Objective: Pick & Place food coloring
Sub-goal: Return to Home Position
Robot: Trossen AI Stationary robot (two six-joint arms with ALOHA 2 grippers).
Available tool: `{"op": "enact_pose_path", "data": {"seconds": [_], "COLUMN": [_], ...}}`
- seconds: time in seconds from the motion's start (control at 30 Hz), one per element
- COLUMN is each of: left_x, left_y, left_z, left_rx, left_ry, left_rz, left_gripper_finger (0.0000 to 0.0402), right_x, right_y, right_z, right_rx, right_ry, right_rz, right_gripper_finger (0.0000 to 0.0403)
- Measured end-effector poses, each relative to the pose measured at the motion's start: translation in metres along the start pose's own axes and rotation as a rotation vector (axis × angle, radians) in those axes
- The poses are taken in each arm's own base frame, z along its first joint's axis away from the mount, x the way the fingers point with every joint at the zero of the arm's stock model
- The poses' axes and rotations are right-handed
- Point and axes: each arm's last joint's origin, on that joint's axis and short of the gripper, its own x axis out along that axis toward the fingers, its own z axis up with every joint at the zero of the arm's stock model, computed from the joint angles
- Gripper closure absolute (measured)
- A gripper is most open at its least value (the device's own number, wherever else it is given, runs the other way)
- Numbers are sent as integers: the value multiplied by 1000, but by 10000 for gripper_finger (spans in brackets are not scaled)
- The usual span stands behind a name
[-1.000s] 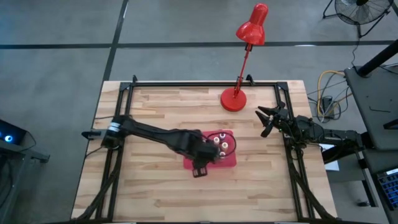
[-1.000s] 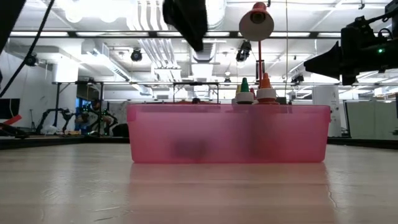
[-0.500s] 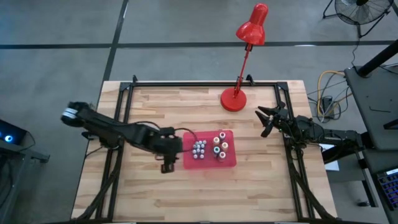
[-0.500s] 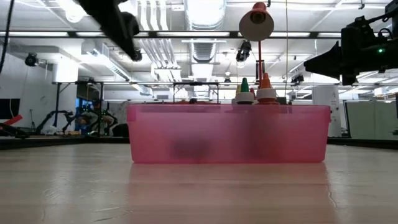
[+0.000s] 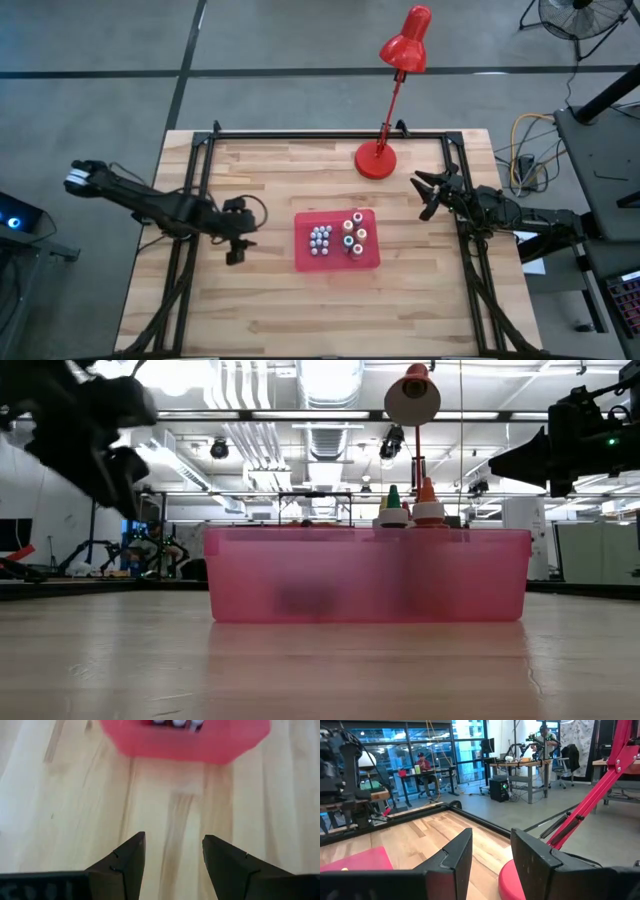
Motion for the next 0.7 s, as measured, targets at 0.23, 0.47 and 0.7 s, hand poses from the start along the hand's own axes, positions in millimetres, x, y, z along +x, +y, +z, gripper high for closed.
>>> {"op": "enact_pose_path", "data": {"seconds": [0.23, 0.47, 0.7], "left_x": [2, 13, 21], "left_y": [16, 25, 31], "left_z": [-43, -71, -89], "left_rx": [-36, -141, -196], "left_ry": [-14, -34, -40], "left_rz": [-4, -7, -6], "left_gripper_finger": [232, 232, 232], "right_x": [0, 0, 0], "right_y": [0, 0, 0], "right_z": [0, 0, 0], "right_rx": [0, 0, 0], "right_ry": [0, 0, 0], "right_rz": [0, 0, 0], "right_gripper_finger": [275, 275, 275]}}
